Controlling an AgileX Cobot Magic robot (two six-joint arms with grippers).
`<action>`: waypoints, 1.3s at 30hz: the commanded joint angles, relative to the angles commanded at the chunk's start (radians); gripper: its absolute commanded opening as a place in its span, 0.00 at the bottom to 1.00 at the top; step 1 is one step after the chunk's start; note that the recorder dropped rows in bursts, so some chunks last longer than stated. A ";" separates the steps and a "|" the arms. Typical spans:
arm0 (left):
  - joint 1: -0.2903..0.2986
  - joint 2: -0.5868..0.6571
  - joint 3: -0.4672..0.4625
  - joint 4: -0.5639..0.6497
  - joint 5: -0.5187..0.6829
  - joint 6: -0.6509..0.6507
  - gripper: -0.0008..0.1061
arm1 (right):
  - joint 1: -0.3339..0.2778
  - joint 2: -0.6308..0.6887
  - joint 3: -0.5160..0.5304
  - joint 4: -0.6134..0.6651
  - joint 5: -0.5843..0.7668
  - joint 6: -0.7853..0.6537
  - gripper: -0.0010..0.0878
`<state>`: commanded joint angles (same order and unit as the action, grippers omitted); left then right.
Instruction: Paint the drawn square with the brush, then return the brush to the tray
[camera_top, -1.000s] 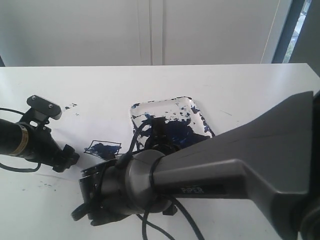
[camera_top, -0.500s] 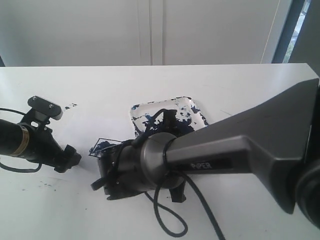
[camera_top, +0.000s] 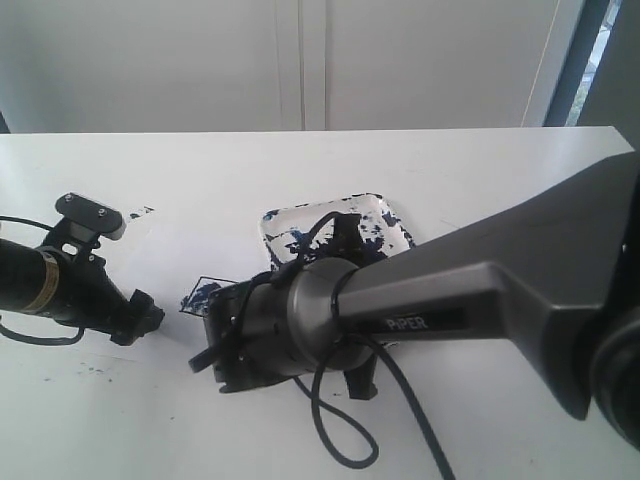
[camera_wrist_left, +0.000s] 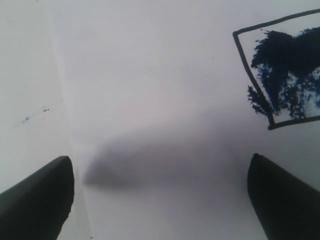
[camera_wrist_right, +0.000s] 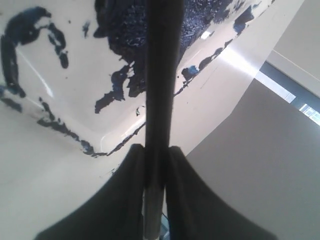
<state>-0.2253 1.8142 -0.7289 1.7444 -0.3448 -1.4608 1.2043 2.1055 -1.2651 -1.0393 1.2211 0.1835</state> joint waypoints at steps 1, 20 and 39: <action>0.000 0.000 0.000 0.000 0.000 0.000 0.89 | 0.010 0.000 0.000 0.002 0.000 0.000 0.01; 0.003 -0.028 0.000 0.000 -0.006 -0.050 0.89 | -0.008 -0.026 0.000 -0.084 0.000 0.004 0.01; 0.003 -0.060 0.008 0.000 0.014 -0.040 0.89 | -0.006 -0.088 0.000 -0.002 0.000 0.004 0.01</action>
<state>-0.2225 1.7540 -0.7207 1.7444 -0.3311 -1.5006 1.1980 2.0176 -1.2651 -1.0411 1.2211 0.1875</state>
